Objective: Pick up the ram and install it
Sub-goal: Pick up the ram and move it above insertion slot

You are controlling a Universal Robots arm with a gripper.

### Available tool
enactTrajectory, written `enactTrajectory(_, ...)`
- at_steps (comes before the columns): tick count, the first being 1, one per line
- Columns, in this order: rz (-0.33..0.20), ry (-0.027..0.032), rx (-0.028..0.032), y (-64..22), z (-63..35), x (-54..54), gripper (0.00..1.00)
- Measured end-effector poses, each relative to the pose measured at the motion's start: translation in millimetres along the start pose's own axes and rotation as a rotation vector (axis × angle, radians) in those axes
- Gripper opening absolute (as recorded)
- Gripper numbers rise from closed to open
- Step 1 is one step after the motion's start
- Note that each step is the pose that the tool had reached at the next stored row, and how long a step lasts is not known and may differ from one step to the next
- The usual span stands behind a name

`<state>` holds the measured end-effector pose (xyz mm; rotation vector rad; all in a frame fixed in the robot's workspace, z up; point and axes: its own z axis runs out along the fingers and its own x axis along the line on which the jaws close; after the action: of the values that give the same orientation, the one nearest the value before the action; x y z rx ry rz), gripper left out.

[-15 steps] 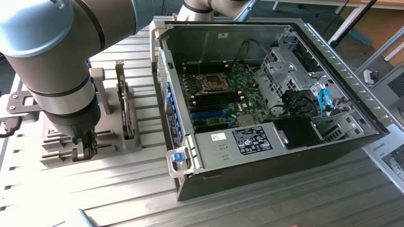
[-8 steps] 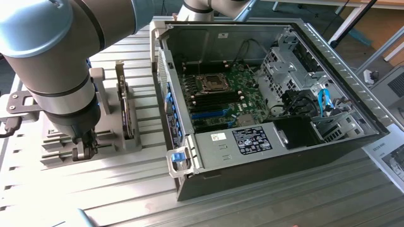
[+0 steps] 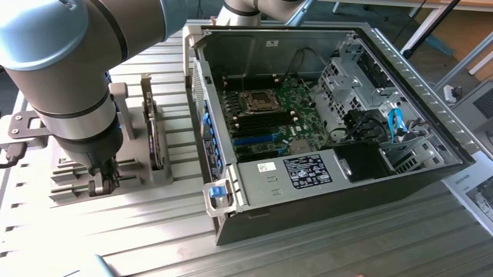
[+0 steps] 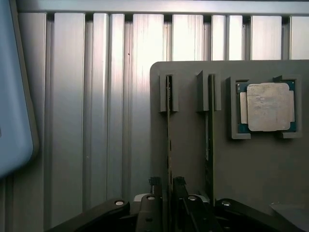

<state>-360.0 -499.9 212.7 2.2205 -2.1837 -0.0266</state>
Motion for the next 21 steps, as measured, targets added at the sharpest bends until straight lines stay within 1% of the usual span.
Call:
enactTrajectory(18,0.000,-0.0003,0.0003,-0.1,0.7,-3.7,0.24)
enactTrajectory(21,0.000,-0.0001,0.0002,1.4,0.6,-3.9,0.24)
